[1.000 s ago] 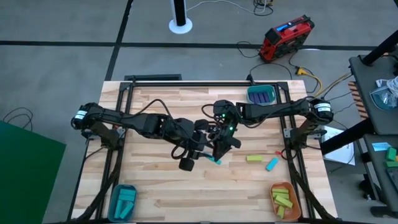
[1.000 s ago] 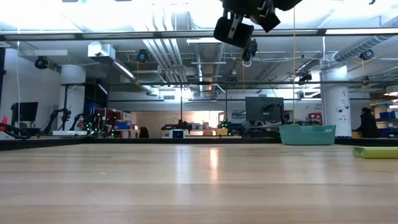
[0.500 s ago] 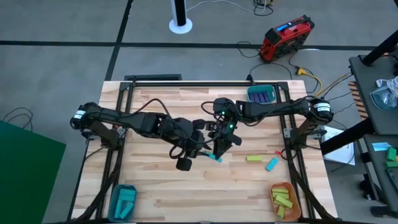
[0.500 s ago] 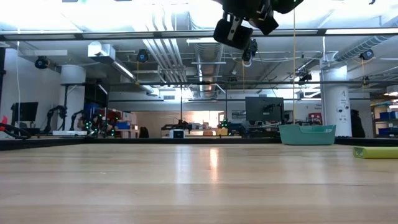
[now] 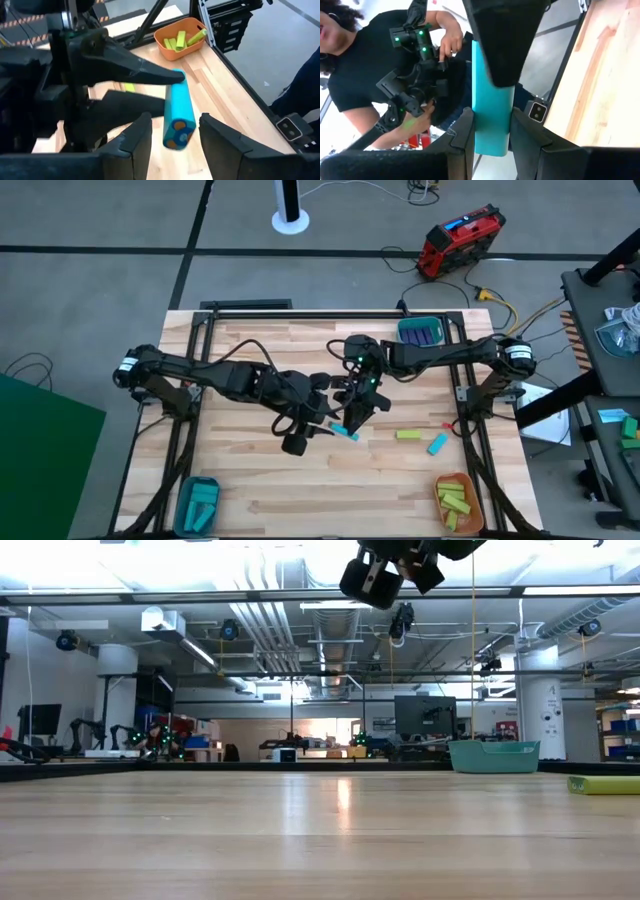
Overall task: Sort blocks
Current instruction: Put the light blue block into the bottom blue bin
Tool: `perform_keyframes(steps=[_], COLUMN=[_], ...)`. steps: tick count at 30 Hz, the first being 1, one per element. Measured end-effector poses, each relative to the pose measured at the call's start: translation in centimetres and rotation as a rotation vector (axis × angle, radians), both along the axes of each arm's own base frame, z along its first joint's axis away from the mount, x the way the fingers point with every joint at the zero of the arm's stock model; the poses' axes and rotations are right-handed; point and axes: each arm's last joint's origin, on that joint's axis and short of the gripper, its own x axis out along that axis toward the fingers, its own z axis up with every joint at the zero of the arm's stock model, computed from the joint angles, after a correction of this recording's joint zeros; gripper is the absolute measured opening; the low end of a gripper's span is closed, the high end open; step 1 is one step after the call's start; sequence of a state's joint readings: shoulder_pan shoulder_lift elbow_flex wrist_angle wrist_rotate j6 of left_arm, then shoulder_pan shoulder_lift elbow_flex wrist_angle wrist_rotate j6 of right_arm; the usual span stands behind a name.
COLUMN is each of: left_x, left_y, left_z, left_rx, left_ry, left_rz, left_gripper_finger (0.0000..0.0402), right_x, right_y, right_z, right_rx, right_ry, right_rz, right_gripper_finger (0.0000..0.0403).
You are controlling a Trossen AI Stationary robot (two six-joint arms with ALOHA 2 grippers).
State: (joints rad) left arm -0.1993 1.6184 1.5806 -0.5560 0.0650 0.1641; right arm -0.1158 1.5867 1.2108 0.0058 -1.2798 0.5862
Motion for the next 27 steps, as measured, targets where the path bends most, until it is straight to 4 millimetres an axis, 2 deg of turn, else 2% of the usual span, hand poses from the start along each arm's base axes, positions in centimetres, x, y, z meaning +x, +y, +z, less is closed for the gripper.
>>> perform_keyframes(steps=[21, 27], left_x=[0.22, 0.65], left_y=[-0.04, -0.24], left_z=[0.27, -0.16], left_rx=[0.042, 0.034], left_ry=[-0.051, -0.048], left_rz=[-0.032, -0.065], left_gripper_finger=[0.0076, 0.0045], right_x=[0.10, 0.06], right_y=[-0.13, -0.08], right_z=[0.40, 0.36], right_rx=[0.000, 0.011], right_ry=[-0.007, 0.014], right_rz=[-0.008, -0.001], right_gripper_finger=[0.0085, 0.0085])
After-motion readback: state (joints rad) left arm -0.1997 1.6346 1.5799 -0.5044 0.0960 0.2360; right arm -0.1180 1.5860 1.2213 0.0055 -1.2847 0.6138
